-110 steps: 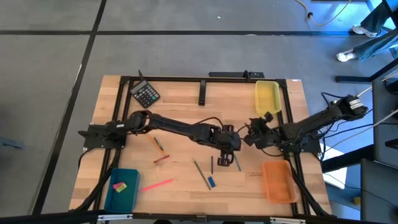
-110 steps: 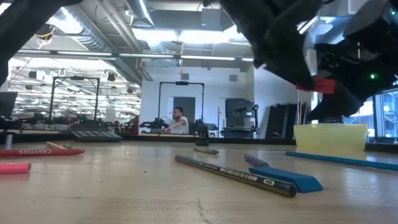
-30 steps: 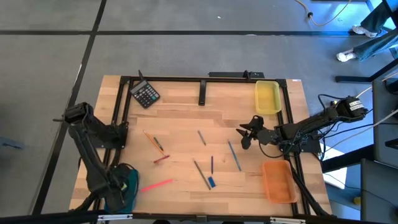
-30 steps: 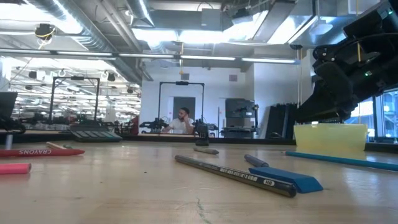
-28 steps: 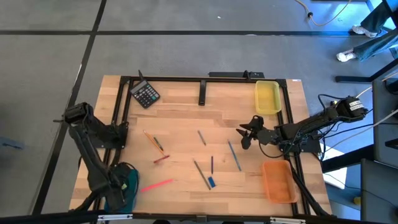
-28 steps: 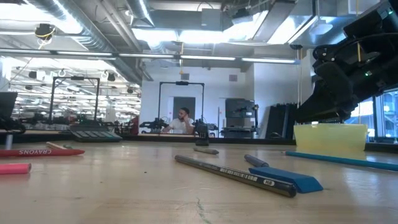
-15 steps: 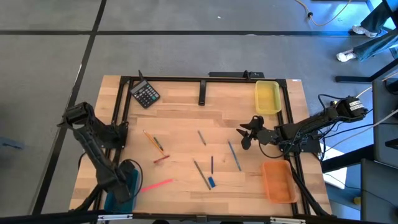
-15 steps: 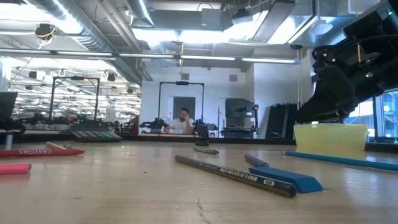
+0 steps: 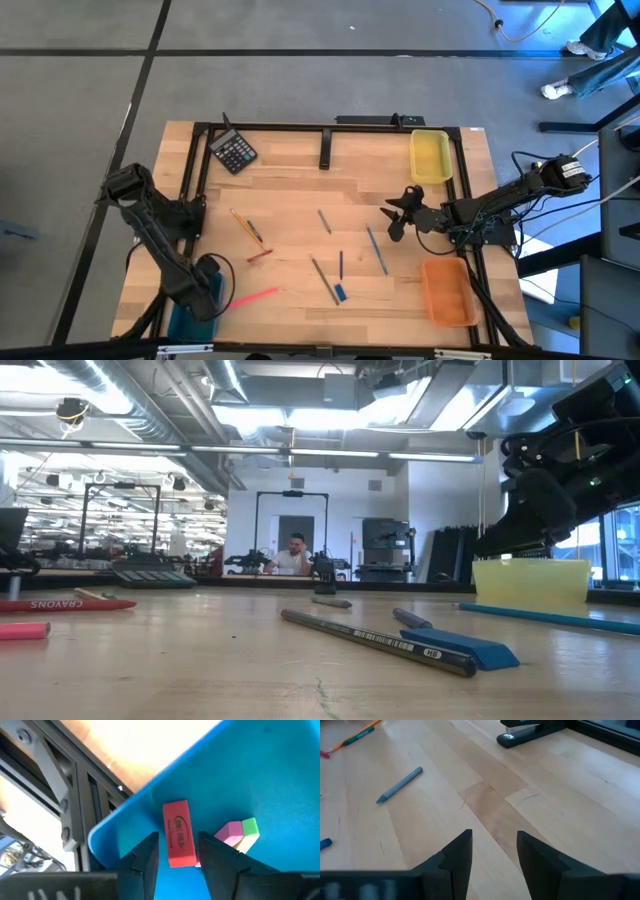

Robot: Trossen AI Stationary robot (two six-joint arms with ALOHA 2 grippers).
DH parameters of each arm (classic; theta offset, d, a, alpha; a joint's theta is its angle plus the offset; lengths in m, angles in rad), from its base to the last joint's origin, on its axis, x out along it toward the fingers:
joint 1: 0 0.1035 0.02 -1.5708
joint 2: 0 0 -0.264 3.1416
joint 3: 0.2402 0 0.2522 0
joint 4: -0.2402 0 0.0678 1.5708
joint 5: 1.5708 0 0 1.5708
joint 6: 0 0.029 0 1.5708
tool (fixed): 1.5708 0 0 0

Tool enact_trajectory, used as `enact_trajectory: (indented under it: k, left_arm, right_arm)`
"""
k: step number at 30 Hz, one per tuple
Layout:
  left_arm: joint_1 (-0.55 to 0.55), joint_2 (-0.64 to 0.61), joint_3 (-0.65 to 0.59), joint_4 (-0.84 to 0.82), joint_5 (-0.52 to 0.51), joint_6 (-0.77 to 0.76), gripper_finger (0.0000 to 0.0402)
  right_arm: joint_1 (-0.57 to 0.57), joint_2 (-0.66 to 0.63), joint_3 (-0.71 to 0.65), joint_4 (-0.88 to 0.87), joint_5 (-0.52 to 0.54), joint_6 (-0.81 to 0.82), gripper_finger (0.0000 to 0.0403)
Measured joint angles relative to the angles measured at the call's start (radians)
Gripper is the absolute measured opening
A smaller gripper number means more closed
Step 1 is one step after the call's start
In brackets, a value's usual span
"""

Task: Sort crayons/erasers/pens/pencils in bins
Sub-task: Put the red eraser into the blue bin, then put the blue eraser into the blue bin

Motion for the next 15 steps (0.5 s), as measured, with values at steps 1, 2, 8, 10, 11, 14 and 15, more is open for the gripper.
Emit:
enact_trajectory:
  k: [1, 2, 8, 10, 11, 14, 15]
  left_arm:
    - [0.009, -0.001, 0.000, -0.007, 0.004, 0.013, 0.0131]
    - [0.018, -0.004, 0.000, -0.010, 0.009, 0.024, 0.0132]
    - [0.104, -0.070, 0.000, -0.009, 0.049, 0.118, 0.0133]
    - [0.126, -0.107, 0.000, -0.009, 0.022, 0.131, 0.0133]
    - [0.132, -0.127, 0.000, -0.009, 0.000, 0.133, 0.0133]
    - [0.135, -0.189, 0.005, -0.012, -0.074, 0.133, 0.0131]
    - [0.132, -0.209, 0.011, -0.012, -0.098, 0.130, 0.0131]
  right_arm:
    - [0.000, 0.000, 0.000, 0.000, 0.000, -0.001, 0.0157]
    - [0.000, 0.000, 0.000, 0.000, -0.001, -0.005, 0.0157]
    - [0.000, 0.000, 0.000, 0.006, -0.028, -0.079, 0.0157]
    - [0.000, 0.000, 0.000, 0.018, -0.055, -0.104, 0.0157]
    - [0.000, 0.000, 0.000, 0.024, -0.064, -0.108, 0.0157]
    - [0.000, 0.000, 0.000, 0.041, -0.073, -0.106, 0.0157]
    - [0.000, 0.000, 0.000, 0.045, -0.073, -0.107, 0.0157]
